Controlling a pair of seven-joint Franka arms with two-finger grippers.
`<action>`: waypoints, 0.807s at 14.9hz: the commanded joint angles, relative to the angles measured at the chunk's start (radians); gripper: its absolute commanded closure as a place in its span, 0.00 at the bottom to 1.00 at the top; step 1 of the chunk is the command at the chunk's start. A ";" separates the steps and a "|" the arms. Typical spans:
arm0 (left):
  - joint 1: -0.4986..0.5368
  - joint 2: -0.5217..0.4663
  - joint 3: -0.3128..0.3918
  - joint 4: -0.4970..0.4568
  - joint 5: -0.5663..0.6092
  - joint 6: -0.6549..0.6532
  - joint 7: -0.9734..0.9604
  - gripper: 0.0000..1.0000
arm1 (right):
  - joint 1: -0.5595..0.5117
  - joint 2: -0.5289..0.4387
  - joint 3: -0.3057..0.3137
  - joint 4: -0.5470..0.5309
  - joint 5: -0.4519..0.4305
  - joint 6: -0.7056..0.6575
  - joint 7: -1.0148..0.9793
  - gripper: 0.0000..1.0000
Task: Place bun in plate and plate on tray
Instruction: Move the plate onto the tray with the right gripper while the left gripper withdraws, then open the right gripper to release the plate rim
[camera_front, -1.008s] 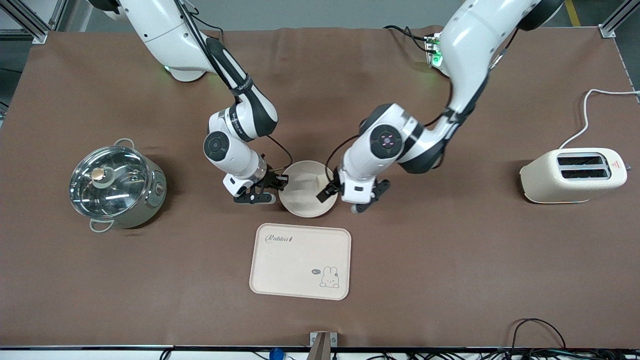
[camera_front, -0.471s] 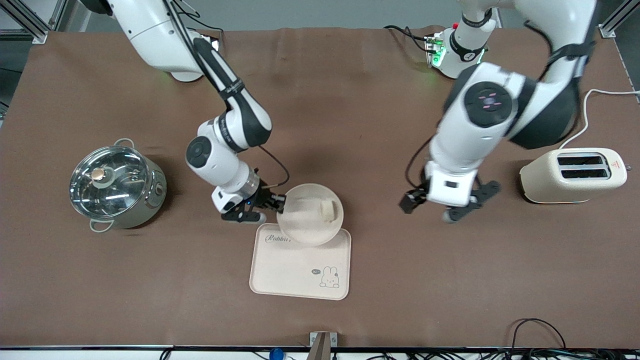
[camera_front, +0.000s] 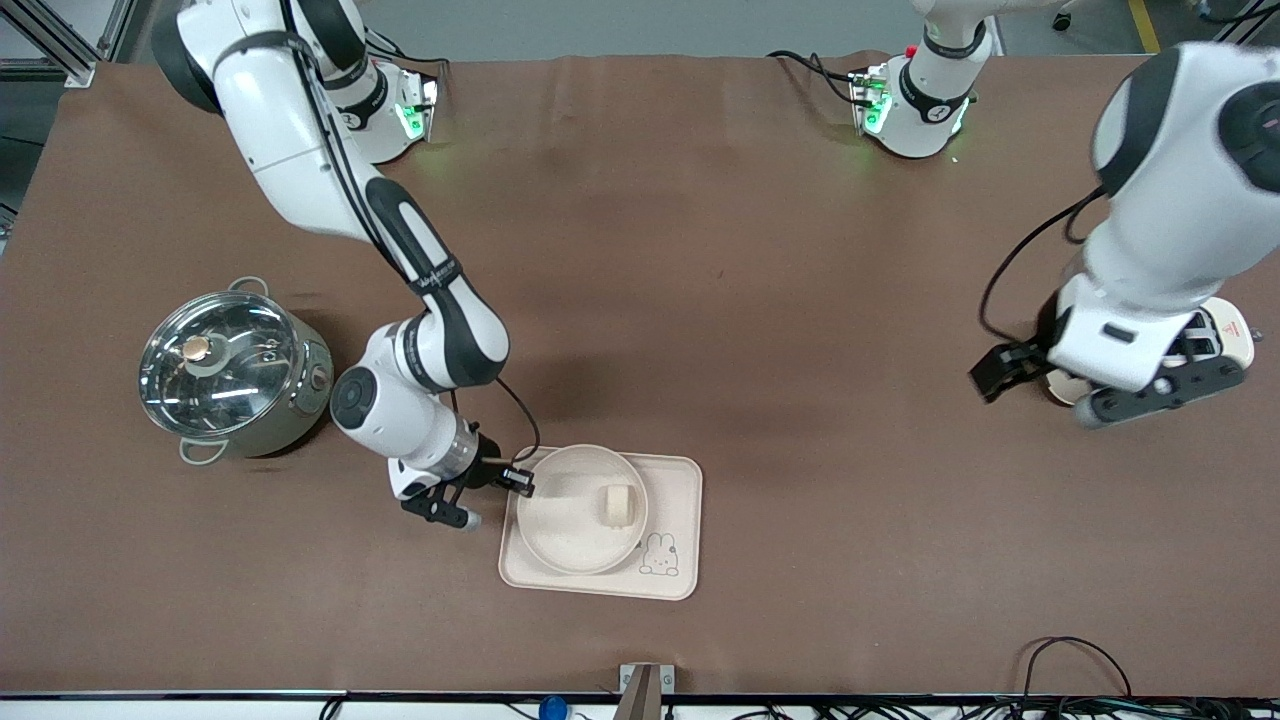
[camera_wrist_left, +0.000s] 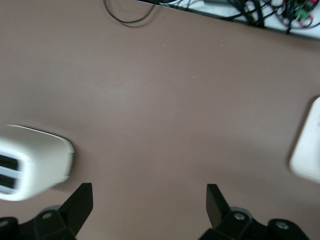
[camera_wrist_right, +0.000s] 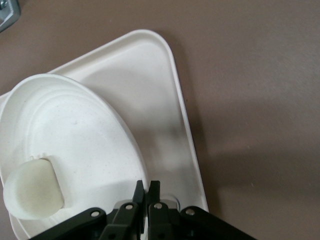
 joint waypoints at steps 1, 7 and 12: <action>0.072 -0.096 -0.008 -0.016 -0.064 -0.060 0.168 0.00 | -0.007 0.043 0.015 0.079 0.023 -0.026 0.022 1.00; 0.133 -0.210 0.038 -0.027 -0.159 -0.194 0.430 0.00 | 0.004 0.063 0.015 0.084 0.028 -0.023 0.028 1.00; -0.166 -0.320 0.348 -0.127 -0.184 -0.251 0.432 0.00 | -0.007 0.066 0.016 0.083 0.031 -0.023 0.025 0.70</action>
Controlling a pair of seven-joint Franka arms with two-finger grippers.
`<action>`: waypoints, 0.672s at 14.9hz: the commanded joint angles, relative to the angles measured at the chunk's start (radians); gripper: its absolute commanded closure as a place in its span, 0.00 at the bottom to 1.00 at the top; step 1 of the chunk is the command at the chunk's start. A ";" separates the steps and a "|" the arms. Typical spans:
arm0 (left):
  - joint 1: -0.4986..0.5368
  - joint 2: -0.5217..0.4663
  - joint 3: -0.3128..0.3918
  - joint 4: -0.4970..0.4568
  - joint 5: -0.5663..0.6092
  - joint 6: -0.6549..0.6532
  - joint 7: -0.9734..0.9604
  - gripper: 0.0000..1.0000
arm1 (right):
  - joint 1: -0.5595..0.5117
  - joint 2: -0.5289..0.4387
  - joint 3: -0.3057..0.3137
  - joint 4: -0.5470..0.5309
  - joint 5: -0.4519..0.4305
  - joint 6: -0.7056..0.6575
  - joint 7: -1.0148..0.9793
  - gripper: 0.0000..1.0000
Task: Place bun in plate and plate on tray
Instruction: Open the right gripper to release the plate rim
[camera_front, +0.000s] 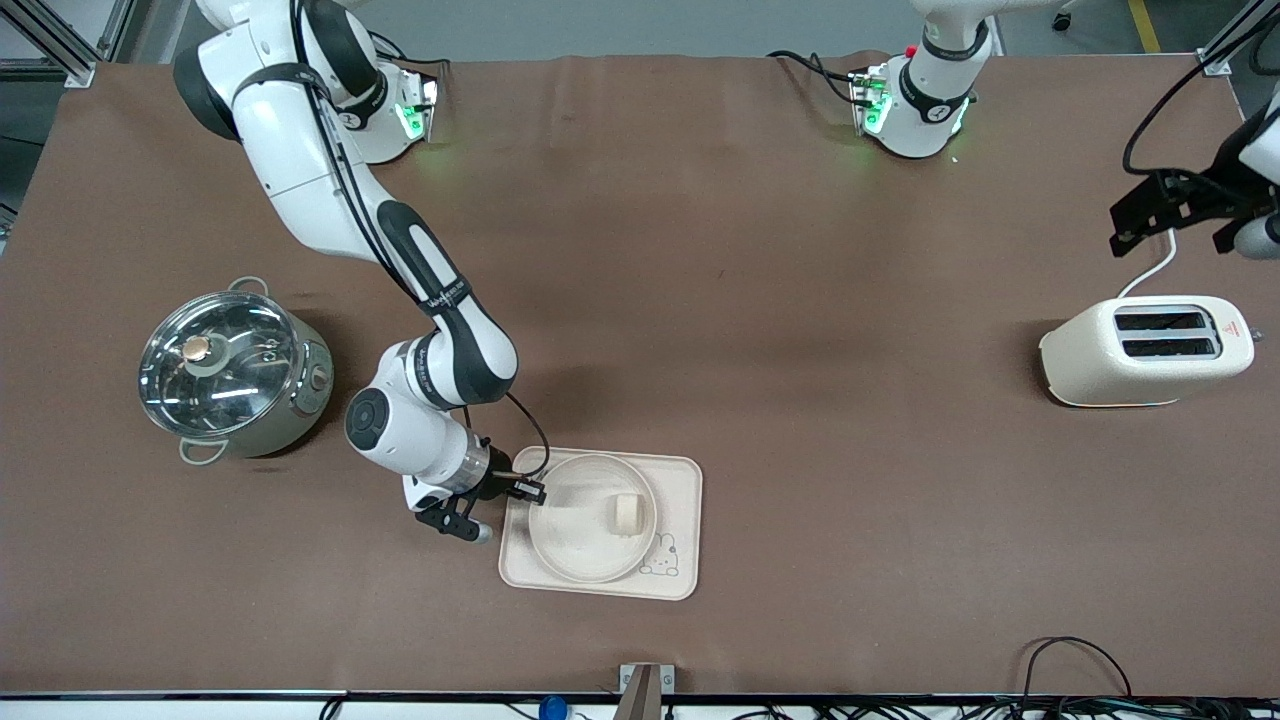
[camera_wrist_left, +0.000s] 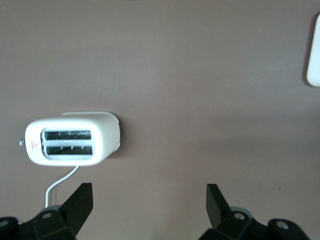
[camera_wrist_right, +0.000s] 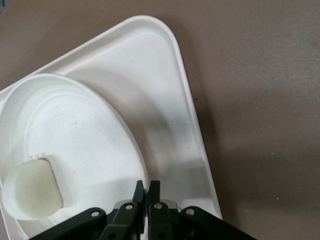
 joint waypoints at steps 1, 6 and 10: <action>-0.085 -0.091 0.078 -0.107 -0.017 -0.009 0.013 0.00 | -0.018 0.000 0.010 0.021 0.030 -0.008 0.001 0.30; -0.087 -0.144 0.070 -0.168 -0.042 -0.008 0.012 0.00 | -0.029 -0.204 0.000 -0.002 0.105 -0.245 0.002 0.00; -0.090 -0.136 0.066 -0.165 -0.067 -0.005 0.010 0.00 | -0.039 -0.449 -0.061 -0.209 0.087 -0.320 -0.010 0.00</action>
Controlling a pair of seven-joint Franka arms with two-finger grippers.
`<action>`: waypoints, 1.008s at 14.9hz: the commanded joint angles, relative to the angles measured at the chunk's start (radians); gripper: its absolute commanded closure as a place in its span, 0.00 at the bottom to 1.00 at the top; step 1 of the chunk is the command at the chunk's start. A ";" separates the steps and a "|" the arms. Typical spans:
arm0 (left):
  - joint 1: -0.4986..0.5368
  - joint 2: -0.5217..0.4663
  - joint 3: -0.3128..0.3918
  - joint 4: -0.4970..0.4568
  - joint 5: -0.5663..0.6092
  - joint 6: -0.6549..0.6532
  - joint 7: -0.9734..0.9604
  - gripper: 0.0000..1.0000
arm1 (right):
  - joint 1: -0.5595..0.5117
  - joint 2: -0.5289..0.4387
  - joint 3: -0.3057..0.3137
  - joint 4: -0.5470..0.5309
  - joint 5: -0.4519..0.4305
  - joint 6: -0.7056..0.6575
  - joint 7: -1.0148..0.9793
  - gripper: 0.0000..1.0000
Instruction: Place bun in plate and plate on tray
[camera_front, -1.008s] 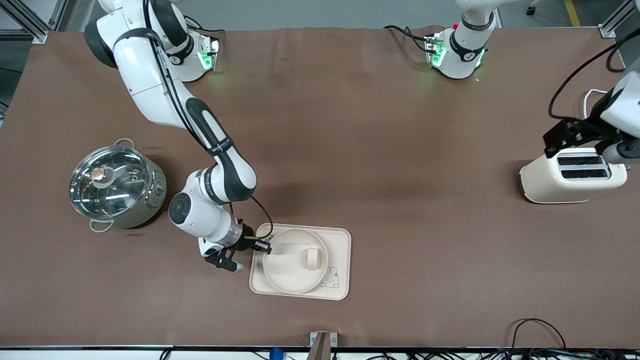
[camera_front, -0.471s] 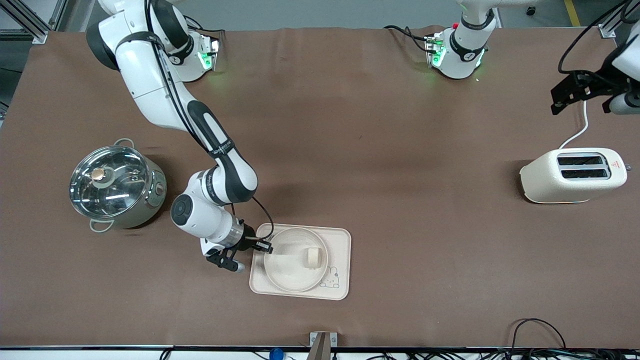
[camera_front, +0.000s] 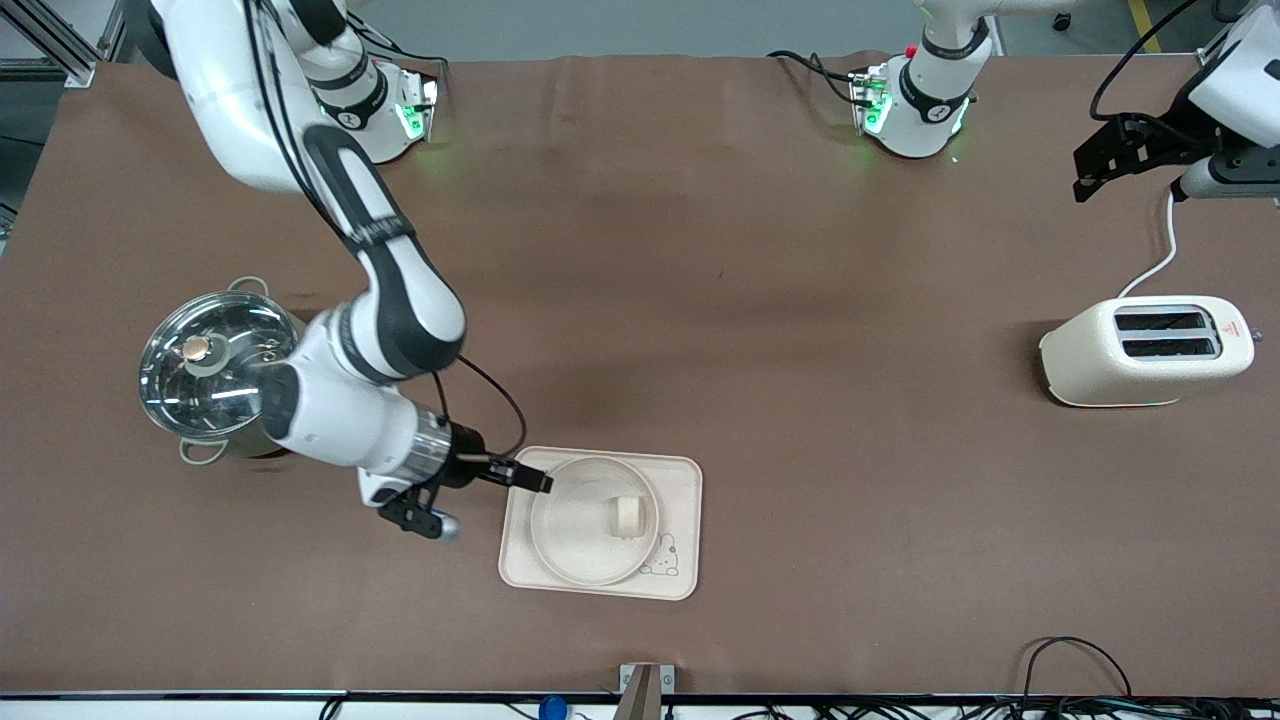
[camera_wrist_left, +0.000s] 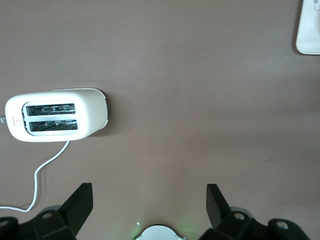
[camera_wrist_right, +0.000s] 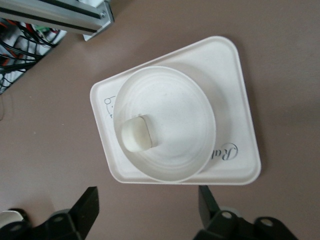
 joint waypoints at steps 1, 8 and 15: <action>-0.003 -0.015 -0.006 -0.015 -0.016 0.008 0.010 0.00 | -0.014 -0.227 -0.047 -0.229 -0.030 -0.068 -0.017 0.00; -0.003 -0.029 -0.014 -0.009 -0.016 -0.019 0.009 0.00 | -0.019 -0.557 -0.213 -0.241 -0.489 -0.550 -0.101 0.00; -0.005 0.004 -0.022 0.040 -0.007 -0.022 0.009 0.00 | -0.292 -0.756 -0.083 -0.255 -0.652 -0.699 -0.256 0.00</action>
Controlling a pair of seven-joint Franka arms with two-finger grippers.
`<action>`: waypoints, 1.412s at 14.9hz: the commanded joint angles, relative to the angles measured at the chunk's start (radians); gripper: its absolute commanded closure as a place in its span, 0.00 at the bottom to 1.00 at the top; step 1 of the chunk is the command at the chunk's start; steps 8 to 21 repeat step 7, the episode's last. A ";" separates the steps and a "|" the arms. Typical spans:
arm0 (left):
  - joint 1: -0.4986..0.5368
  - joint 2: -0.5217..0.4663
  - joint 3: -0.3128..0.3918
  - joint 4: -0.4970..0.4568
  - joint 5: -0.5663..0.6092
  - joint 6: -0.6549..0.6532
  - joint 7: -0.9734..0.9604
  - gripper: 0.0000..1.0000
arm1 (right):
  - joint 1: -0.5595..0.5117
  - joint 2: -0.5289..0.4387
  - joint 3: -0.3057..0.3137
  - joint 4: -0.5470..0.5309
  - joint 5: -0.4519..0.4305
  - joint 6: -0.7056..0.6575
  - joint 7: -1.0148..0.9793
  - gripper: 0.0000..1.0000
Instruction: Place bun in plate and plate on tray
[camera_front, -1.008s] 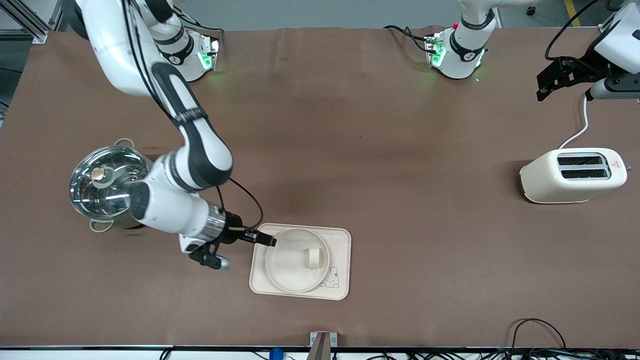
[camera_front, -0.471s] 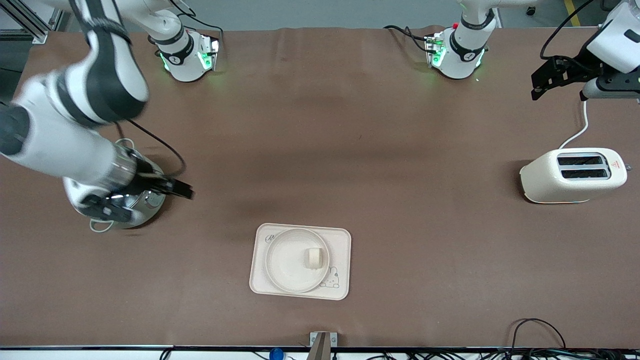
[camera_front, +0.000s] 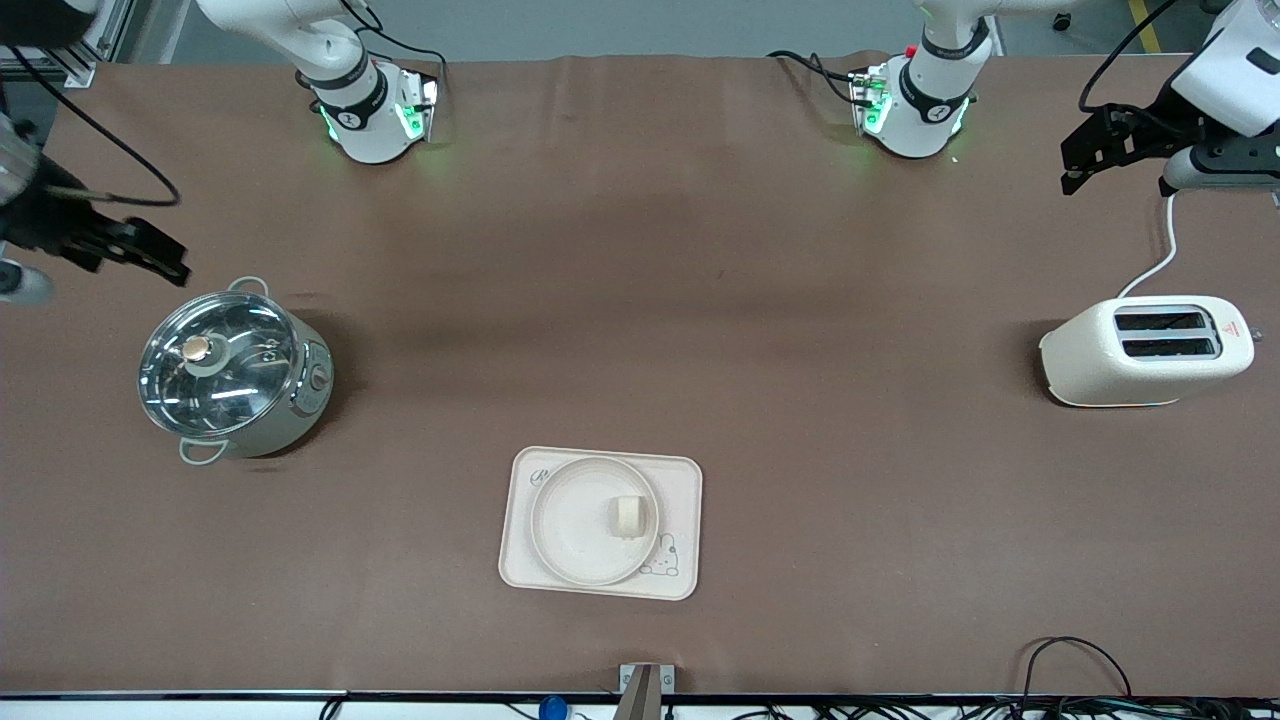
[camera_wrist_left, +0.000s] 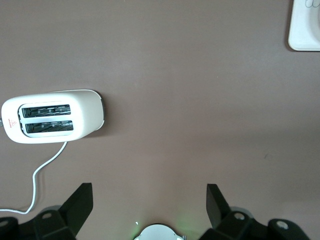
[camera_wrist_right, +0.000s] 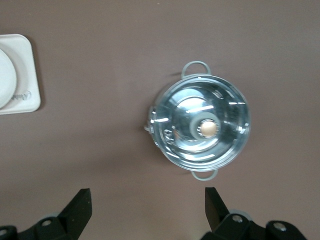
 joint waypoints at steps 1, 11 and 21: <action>0.001 0.019 -0.003 0.046 -0.006 -0.015 0.007 0.00 | -0.234 -0.078 0.177 -0.039 -0.019 -0.035 -0.079 0.00; 0.000 0.022 -0.003 0.048 -0.003 -0.017 0.006 0.00 | -0.279 -0.081 0.212 -0.033 -0.002 -0.052 -0.085 0.00; 0.000 0.022 -0.003 0.048 -0.003 -0.017 0.006 0.00 | -0.279 -0.081 0.212 -0.033 -0.002 -0.052 -0.085 0.00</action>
